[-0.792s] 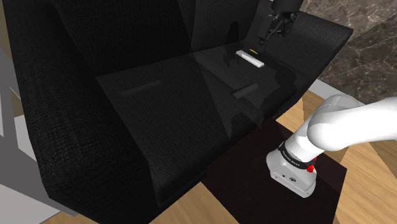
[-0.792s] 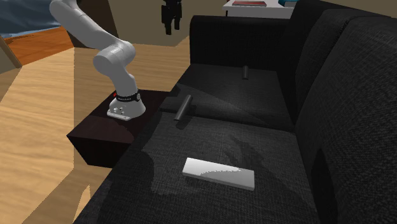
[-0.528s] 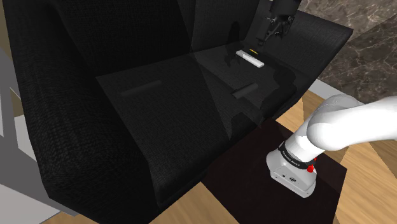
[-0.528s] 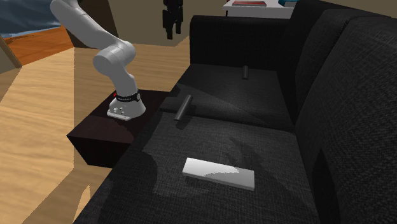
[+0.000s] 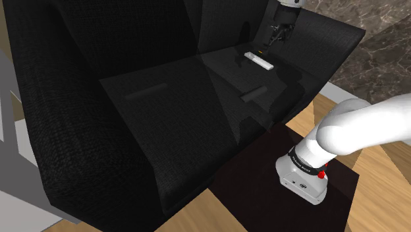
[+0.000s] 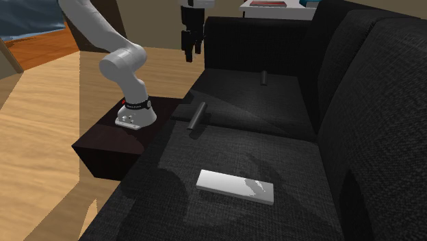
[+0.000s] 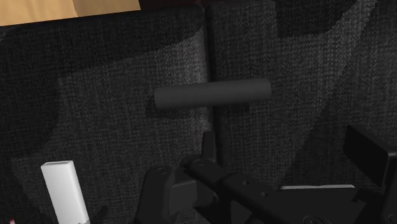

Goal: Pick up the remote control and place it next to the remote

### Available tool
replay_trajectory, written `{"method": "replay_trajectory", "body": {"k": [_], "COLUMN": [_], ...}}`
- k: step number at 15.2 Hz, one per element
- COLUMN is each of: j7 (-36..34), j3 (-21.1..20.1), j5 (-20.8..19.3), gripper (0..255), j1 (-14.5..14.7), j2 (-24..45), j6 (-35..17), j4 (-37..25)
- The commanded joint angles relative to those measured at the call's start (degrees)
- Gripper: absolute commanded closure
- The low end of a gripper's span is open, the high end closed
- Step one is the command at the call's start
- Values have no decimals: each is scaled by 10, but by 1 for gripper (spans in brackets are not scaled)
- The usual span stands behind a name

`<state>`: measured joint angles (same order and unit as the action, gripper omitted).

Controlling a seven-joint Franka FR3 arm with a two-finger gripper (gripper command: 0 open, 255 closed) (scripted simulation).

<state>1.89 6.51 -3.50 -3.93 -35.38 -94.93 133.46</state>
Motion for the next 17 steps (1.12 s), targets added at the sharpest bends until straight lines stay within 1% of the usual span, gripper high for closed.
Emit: {"method": "replay_trajectory", "body": {"k": [1,5,9,13,17], "j7": [24,67,111,158,209], "j3": [20,58,94,128,157], "j5": [-12,-26,-31,-22,0], "gripper": [0,0,0,0,0], "j1": [-7,-19,-27,-34,-43], "j2": [23,80,145,217,296], "j6": [-26,-75,-120,-160,-193], "j4": [-1,-14,-40,-76,-125]}}
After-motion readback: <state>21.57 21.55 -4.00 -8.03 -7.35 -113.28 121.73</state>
